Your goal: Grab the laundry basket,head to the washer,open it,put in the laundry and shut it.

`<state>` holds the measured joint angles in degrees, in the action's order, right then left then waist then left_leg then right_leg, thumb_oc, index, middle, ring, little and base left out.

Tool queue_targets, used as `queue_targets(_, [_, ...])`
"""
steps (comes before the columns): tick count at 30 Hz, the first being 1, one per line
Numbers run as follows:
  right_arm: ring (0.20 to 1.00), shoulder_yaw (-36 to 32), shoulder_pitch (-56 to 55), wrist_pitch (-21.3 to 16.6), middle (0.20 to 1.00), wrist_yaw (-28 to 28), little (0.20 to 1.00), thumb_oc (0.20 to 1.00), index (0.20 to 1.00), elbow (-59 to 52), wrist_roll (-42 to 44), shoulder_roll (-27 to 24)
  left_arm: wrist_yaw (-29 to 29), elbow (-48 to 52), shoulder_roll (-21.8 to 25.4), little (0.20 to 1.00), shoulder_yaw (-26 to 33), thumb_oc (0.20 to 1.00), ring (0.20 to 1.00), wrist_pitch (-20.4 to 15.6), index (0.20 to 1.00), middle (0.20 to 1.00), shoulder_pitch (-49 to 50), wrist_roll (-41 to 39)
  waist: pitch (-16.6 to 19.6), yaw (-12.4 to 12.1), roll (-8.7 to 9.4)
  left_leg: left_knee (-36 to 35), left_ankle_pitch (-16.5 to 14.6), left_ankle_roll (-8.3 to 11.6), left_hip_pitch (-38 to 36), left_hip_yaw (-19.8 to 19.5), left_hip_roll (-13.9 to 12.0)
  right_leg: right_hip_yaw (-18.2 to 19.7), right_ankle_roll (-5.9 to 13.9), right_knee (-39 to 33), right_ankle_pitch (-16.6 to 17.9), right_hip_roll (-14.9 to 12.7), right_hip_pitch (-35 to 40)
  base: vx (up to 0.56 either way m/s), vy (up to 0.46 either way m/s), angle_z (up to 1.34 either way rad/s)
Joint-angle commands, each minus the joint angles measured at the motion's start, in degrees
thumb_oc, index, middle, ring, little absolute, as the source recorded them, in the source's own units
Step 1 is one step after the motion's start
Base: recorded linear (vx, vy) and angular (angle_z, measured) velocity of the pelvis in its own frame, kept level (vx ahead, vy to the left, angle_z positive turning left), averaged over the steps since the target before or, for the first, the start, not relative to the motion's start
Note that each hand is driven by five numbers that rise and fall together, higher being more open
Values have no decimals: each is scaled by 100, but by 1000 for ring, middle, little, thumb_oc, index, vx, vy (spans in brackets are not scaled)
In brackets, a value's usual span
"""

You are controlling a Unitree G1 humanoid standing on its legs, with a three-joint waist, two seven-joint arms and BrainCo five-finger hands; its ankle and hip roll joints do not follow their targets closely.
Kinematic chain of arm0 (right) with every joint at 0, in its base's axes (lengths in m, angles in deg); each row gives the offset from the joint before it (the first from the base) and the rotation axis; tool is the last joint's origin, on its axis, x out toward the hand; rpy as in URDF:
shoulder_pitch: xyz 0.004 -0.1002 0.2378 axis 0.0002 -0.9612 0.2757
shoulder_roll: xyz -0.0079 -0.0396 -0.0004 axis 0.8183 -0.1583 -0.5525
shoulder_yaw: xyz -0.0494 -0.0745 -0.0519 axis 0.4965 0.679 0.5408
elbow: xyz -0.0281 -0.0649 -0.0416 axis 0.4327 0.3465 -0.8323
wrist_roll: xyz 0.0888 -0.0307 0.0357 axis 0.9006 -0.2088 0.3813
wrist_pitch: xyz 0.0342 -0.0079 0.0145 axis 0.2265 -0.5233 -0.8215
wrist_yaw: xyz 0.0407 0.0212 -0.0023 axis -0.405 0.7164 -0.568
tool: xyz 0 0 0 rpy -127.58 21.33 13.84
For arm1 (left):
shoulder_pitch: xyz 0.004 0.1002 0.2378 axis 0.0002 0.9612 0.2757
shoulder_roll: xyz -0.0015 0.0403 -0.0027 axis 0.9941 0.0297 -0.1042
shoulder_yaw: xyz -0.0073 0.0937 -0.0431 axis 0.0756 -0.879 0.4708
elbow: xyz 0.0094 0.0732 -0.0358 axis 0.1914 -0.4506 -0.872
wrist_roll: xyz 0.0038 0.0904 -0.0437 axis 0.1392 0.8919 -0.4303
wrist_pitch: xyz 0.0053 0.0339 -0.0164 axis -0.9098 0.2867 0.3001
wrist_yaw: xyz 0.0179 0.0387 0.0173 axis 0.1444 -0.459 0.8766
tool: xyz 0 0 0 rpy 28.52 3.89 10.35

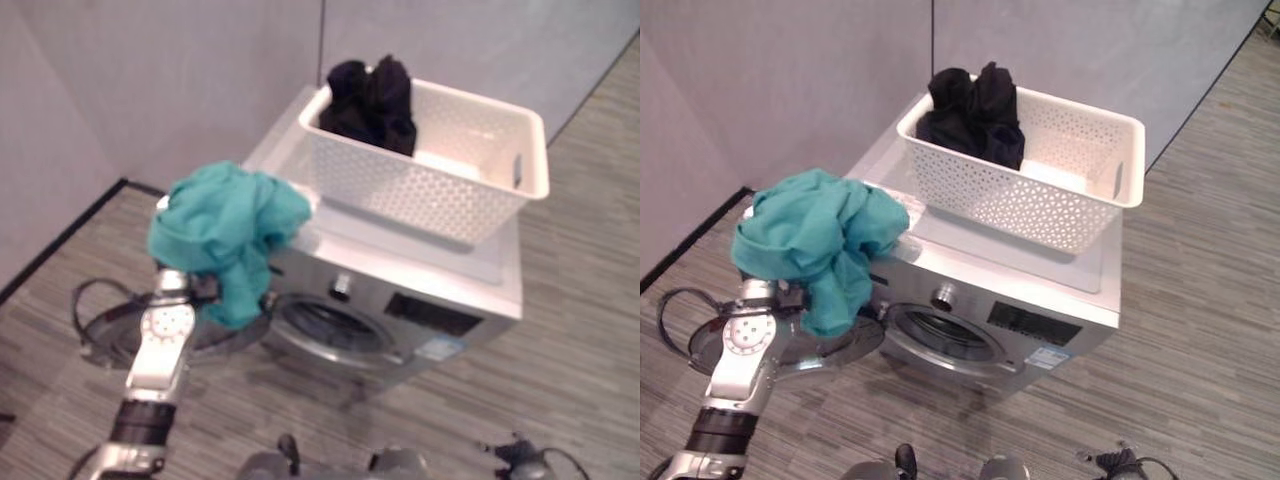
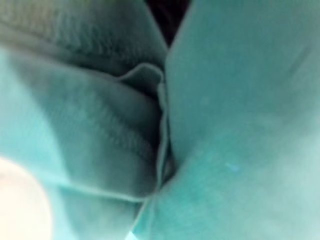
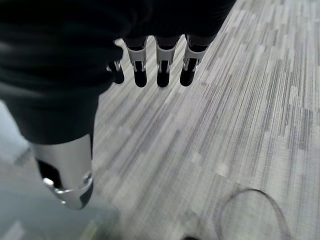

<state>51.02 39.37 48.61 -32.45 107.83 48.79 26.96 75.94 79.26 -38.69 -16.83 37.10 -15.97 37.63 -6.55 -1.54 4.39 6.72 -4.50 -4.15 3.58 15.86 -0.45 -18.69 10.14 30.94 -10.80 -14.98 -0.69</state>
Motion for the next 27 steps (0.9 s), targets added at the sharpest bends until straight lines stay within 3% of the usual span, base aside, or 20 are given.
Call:
queue_targets(1, [1000,60,-153,82,1000,80,1000,1000,1000,271,109,-19,-99,613,217,200,-37,200,200,-237,200,200,-163,-56,480,-194,100,-70,-248,-227,169,-26,291,-74,-170,-1027,912,193,564,-26,-67,-44])
queue_targets(2, [1000,93,-134,104,1000,99,1000,1000,1000,305,137,26,-124,678,248,200,-65,200,200,-205,200,200,-118,-55,544,-307,146,-46,-350,-197,229,-69,347,-5,-78,-1138,899,172,705,-128,-106,-58])
queue_targets(3, [1000,114,-148,103,1000,118,1000,1000,1000,321,163,71,-146,716,249,200,-61,200,200,-204,200,200,-56,-61,585,-403,172,16,-204,-214,368,118,310,-50,-130,-1326,1000,186,784,-126,-157,-51])
queue_targets(4, [1000,89,-123,110,1000,96,1000,1000,1000,363,247,79,-162,751,241,200,-106,200,200,-202,200,200,-43,-81,617,-512,236,169,-289,-116,540,93,315,79,-152,-1699,650,233,1032,-130,-125,-47])
queue_targets(6, [1000,81,-98,124,1000,75,1000,1000,1000,376,278,56,-183,750,216,200,-99,200,200,-205,200,200,-13,-102,616,-565,238,322,-264,-63,700,169,255,46,-177,-1878,586,226,1131,-117,-150,-29])
queue_targets(11, [1000,-1,-72,167,1000,-27,1000,1000,1000,553,153,-288,-328,750,13,200,-249,200,200,-217,200,200,5,-149,445,-635,57,978,-22,257,1296,224,-206,-140,-552,-2516,-295,609,1451,-205,-204,-5])
queue_targets(12, [1000,16,-34,192,1000,-68,1000,1000,1000,598,101,-410,-392,780,-44,200,-364,200,200,-208,200,200,13,-197,287,-633,-26,1286,416,492,1579,75,-440,-158,-728,-2517,-568,795,1438,-223,-191,17])
queue_targets(15, [1000,49,36,198,1000,-77,1000,1000,1000,610,80,-469,-433,798,-80,200,-421,200,200,-208,200,200,-1,-252,175,-624,-89,1500,708,702,1822,-141,-621,-139,-850,-2451,-671,902,1352,-223,-105,21])
queue_targets(16, [1000,188,140,213,1000,-96,1000,1000,1000,594,-10,-526,-476,852,-139,200,-535,200,200,-182,200,200,77,-361,-20,-694,-208,1421,1159,817,2001,-748,-714,-142,-950,-2293,-616,989,1098,-244,-25,13])
queue_targets(18, [1000,301,118,174,1000,-84,1000,1000,1000,601,-54,-473,-592,944,-187,200,-616,200,200,-151,200,200,308,-440,-125,-673,-242,1029,1133,824,1928,-1361,-629,-103,-1014,-2054,-665,1027,944,-142,-27,3])
queue_targets(20, [1000,246,-28,128,1000,-22,1000,1000,1000,649,-25,-399,-768,1052,-201,200,-670,200,200,-132,200,200,645,-534,-102,-622,-295,447,1110,743,1643,-1407,-638,-189,-1017,-2025,-728,1112,975,-17,-34,36])
queue_targets(24, [1000,133,-115,-16,1000,-9,1000,1000,1000,661,222,-321,-1145,1452,280,200,-614,200,200,-219,200,200,1328,1,-159,-774,-301,288,1254,784,1647,-1688,-506,-247,-1109,-2004,-805,1225,999,-18,-31,40])
queue_targets(27, [1000,169,-94,-35,1000,-27,1000,1000,1000,630,251,-239,-1397,1593,330,200,-565,200,200,-109,200,200,1928,-345,-192,-974,-336,244,1354,759,1692,-1741,-435,-355,-1110,-2135,-772,1282,1089,-10,-14,24])
